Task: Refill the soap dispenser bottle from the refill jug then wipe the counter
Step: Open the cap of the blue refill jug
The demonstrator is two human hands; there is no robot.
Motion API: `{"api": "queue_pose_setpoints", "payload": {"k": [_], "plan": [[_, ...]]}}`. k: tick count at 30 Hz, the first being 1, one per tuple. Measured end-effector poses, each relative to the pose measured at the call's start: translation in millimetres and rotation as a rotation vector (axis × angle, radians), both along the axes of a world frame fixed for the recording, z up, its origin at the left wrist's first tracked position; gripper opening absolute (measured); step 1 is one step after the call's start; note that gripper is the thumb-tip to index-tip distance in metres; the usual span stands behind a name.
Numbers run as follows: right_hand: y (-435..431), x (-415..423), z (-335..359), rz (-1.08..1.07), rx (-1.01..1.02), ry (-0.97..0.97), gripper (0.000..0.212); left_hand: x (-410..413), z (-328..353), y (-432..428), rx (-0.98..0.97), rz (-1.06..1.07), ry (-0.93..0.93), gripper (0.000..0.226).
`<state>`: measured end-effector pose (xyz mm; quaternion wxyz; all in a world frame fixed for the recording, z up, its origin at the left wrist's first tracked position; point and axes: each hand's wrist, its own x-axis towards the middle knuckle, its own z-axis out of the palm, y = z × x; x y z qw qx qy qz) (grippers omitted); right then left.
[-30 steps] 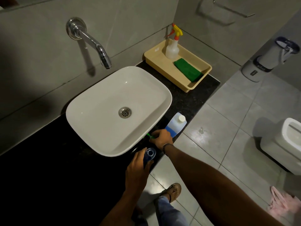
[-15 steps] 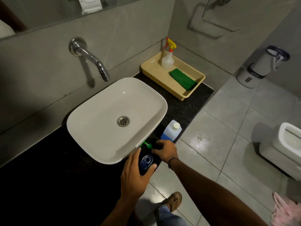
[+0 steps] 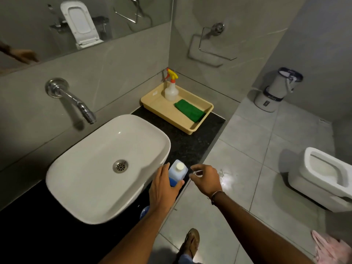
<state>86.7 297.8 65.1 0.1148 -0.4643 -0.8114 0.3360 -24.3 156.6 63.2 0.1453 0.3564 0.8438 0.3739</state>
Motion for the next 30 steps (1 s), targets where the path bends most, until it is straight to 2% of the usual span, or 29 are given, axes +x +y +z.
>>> {"api": "queue_pose_setpoints", "payload": {"k": [5,11,13,18,20,21,24,27,28,30], "plan": [[24.0,-23.5,17.3,0.307,0.08,-0.032,0.025,5.7,-20.9,22.5,-0.006,0.037,-0.031,0.083],[36.4,-46.7,29.2,0.495,0.143,-0.199,0.051,6.3,-32.3,29.9,0.011,0.145,-0.095,0.082],[37.5,-52.5,30.4,0.518,0.176,-0.263,0.047,7.0,-34.4,28.4,0.0,0.159,-0.136,0.083],[38.1,-62.1,38.2,0.69,0.193,-0.35,0.02,3.7,-36.2,26.4,0.005,0.147,-0.176,0.085],[38.0,-63.6,44.6,0.757,0.163,-0.357,0.03,0.9,-37.2,25.5,-0.002,0.12,-0.184,0.085],[38.0,-63.7,48.1,0.771,0.143,-0.368,0.038,-0.1,-37.2,25.3,-0.006,0.111,-0.181,0.085],[38.4,-62.8,53.3,0.743,0.132,-0.337,0.042,-1.2,-36.7,26.1,-0.013,0.108,-0.157,0.082],[31.4,-63.1,50.5,0.6,0.199,-0.349,0.054,-2.0,-35.7,26.0,-0.002,0.105,-0.13,0.077],[29.1,-64.1,48.4,0.567,0.233,-0.377,0.054,-2.5,-35.0,25.5,0.008,0.097,-0.125,0.078],[25.8,-66.1,45.9,0.584,0.263,-0.404,0.038,-3.3,-33.4,24.4,0.017,0.08,-0.141,0.082]]}}
